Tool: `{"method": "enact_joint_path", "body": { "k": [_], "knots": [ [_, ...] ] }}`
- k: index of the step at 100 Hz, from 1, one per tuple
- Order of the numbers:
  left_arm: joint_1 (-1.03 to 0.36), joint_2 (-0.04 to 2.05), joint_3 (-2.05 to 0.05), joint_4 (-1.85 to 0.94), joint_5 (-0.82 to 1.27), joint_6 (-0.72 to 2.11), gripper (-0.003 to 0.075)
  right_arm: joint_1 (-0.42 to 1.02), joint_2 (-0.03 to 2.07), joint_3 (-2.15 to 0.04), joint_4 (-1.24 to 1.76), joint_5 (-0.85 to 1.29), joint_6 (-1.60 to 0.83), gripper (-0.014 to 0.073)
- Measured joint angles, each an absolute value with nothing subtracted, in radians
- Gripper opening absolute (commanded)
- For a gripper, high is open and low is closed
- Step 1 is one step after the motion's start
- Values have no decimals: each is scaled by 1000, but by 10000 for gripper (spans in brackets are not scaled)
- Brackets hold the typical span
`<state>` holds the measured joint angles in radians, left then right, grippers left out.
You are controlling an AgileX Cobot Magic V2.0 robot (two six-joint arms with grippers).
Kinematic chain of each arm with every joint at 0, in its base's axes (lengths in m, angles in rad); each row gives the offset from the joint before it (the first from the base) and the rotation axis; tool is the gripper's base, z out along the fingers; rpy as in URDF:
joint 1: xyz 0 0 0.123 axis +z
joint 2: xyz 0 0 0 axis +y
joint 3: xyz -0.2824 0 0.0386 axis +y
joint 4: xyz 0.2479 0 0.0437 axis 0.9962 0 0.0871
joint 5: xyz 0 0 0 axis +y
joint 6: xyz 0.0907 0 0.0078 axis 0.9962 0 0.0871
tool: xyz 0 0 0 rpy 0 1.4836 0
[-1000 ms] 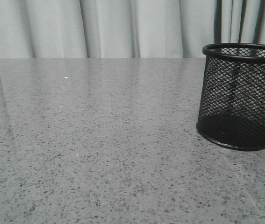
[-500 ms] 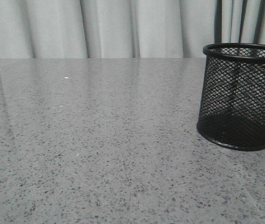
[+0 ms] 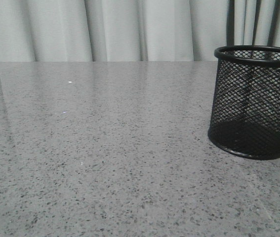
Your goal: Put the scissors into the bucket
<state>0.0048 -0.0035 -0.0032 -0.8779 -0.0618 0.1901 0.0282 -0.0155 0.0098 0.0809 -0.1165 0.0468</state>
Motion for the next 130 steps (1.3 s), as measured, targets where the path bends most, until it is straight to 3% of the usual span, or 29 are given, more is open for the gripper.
{"method": "enact_joint_path", "body": {
  "k": [21, 33, 41, 48, 61, 73, 84, 105, 130],
  "knots": [
    [5, -4, -7, -939, -74, 188, 14, 28, -16, 2, 425, -87, 51, -45],
    [5, 28, -64, -790, 35, 188, 185, 28, 33, -90, 445, 33, 50, -45],
    [5, 111, -149, -667, 109, 188, 363, 28, 125, -187, 420, 134, 48, -35],
    [5, 206, -231, -555, 170, 188, 435, 28, 223, -269, 397, 226, 47, 10],
    [5, 401, -394, -356, 305, 191, 430, 28, 402, -417, 384, 392, 44, 215],
    [-36, 559, -549, -200, 426, 236, 351, 28, 526, -522, 380, 523, 25, 396],
    [-108, 673, -676, -19, 579, 344, 300, 28, 592, -568, 378, 586, 0, 405],
    [-318, 942, -887, 393, 861, 481, 303, 56, 615, -579, 378, 563, -26, 405],
    [-372, 1250, -1091, 382, 984, 844, 303, 103, 615, -579, 376, 528, -51, 405]
  ]
}}
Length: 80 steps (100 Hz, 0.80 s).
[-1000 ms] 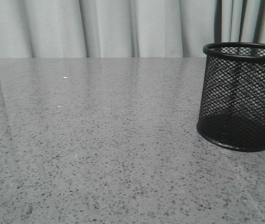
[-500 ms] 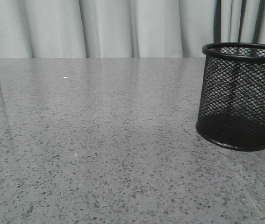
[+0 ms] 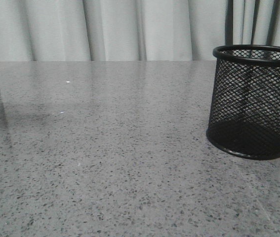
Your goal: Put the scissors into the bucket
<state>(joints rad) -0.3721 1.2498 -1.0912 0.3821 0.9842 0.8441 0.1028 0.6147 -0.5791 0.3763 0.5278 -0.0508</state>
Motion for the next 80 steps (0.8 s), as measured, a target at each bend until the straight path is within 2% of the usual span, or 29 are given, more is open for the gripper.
{"method": "enact_joint_path", "body": {
  "k": [21, 41, 63, 80],
  "knots": [
    [-206, 1405, -1217, 142, 1050, 1138, 310, 167, 615, -579, 350, 526, -71, 405],
    [-21, 1516, -1284, -89, 1179, 1464, 444, 200, 615, -579, 315, 518, -75, 405],
    [18, 1609, -1348, -118, 1221, 1570, 403, 207, 615, -525, 298, 504, -75, 405],
    [18, 1664, -1371, -107, 1221, 1577, 400, 207, 615, -495, 296, 488, -75, 405]
  ]
}}
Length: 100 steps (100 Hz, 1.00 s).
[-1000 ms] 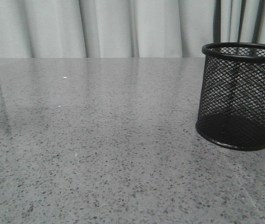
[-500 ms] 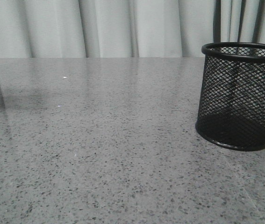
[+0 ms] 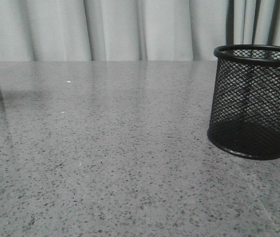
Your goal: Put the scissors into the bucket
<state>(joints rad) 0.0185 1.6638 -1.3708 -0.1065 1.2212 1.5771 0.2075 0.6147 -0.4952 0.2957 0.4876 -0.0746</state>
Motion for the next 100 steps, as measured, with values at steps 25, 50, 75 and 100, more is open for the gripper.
{"method": "enact_joint_path", "body": {
  "k": [25, 50, 75, 100],
  "knots": [
    [21, 1666, -1373, -89, 1221, 1522, 347, 207, 615, -489, 294, 447, -75, 405],
    [21, 1609, -1340, -116, 1221, 1480, 357, 207, 615, -489, 294, 429, -75, 405],
    [21, 1580, -1217, -94, 1223, 1472, 357, 207, 615, -489, 294, 427, -77, 405],
    [21, 1582, -1216, -85, 1221, 1476, 380, 207, 615, -489, 294, 427, -77, 405]
  ]
}}
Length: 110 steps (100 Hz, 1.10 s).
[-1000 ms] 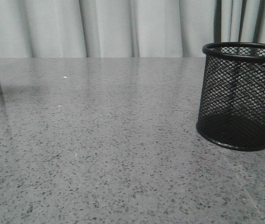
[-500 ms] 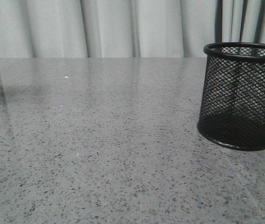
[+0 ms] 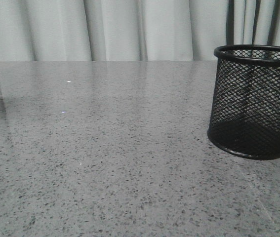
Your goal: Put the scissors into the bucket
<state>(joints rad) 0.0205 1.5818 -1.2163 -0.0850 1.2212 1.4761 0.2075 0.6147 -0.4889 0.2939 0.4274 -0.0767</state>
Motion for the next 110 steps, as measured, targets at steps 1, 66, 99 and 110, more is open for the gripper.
{"method": "enact_joint_path", "body": {
  "k": [1, 66, 99, 110],
  "knots": [
    [21, 1584, -1216, -85, 1221, 1479, 384, 207, 615, -489, 294, 427, -77, 405],
    [21, 1691, -1295, -86, 1237, 1517, 441, 207, 615, -489, 292, 427, -77, 405],
    [22, 1712, -1314, -114, 1243, 1515, 314, 207, 615, -489, 292, 427, -77, 405],
    [27, 1714, -1314, -144, 1237, 1469, 157, 207, 615, -489, 292, 427, -77, 405]
  ]
}}
